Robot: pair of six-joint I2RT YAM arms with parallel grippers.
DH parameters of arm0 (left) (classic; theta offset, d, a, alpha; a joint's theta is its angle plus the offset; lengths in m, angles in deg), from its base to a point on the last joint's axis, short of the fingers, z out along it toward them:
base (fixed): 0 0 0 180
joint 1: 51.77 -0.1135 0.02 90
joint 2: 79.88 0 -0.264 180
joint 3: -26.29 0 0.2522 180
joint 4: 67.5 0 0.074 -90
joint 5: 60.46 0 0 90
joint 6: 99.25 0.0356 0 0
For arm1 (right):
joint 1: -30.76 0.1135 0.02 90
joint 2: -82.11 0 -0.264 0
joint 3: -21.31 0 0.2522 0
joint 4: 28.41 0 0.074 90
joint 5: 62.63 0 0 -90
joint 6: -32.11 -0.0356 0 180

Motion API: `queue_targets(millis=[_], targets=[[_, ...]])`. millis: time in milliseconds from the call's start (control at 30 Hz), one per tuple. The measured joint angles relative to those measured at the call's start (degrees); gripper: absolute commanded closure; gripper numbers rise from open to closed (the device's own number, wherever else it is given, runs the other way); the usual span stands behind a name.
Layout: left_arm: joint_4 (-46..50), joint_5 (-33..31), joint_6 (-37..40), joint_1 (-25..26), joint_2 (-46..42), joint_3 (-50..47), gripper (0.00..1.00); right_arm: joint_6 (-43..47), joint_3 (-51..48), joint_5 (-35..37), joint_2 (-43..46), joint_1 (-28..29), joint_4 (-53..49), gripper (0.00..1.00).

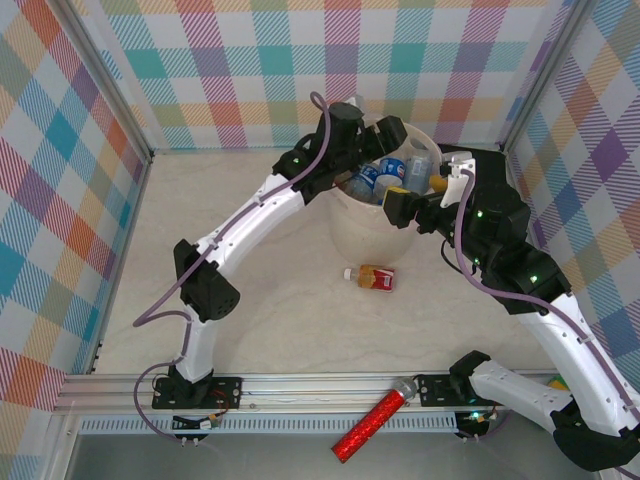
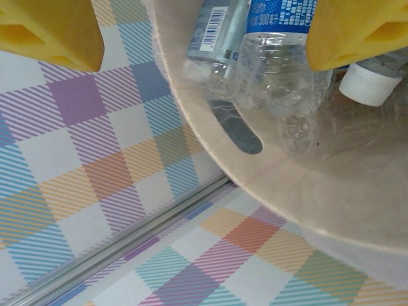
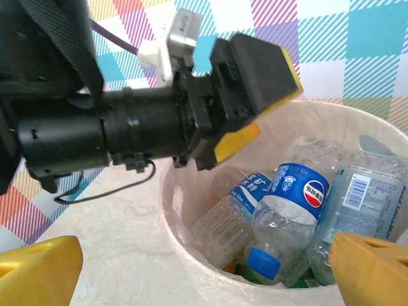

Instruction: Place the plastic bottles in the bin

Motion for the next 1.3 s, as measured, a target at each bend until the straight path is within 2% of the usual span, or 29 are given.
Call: queue_targets(millis=[267, 400, 433, 567, 833, 1033, 1300], targets=[[0.31, -2.80, 4.72, 0.00, -5.40, -2.43, 0.09, -0.02, -1.07, -0.57, 0.00, 0.00, 0.00, 0.01], [0.02, -4.70, 7.28, 0.00, -10.80, -8.96, 0.04, -0.55, -2.67, -1.29, 0.00, 0.00, -0.28, 0.01], [-0.11, -5.20, 8.07, 0.00, -12.41, -11.10, 0.00, -0.90, -3.17, -1.33, 0.00, 0.00, -0.61, 0.01], [-0.33, -7.17, 10.27, 0.00, -18.67, -18.99, 0.00, -3.37, -5.88, -1.29, 0.09, 0.00, -2.08, 0.01], [-3.17, -10.14, 13.90, 0.00, -32.02, -35.76, 0.00, -14.80, -18.38, -1.18, 5.68, 0.00, -4.33, 0.01], [-3.21, -10.47, 14.73, 0.00, -38.05, -43.36, 0.00, -23.45, -29.94, -1.51, 10.45, -0.02, -3.50, 0.01], [-3.13, -10.32, 15.56, 0.00, -44.78, -51.84, 0.00, -24.90, -42.82, -5.31, 10.16, -1.31, 5.09, 0.01]])
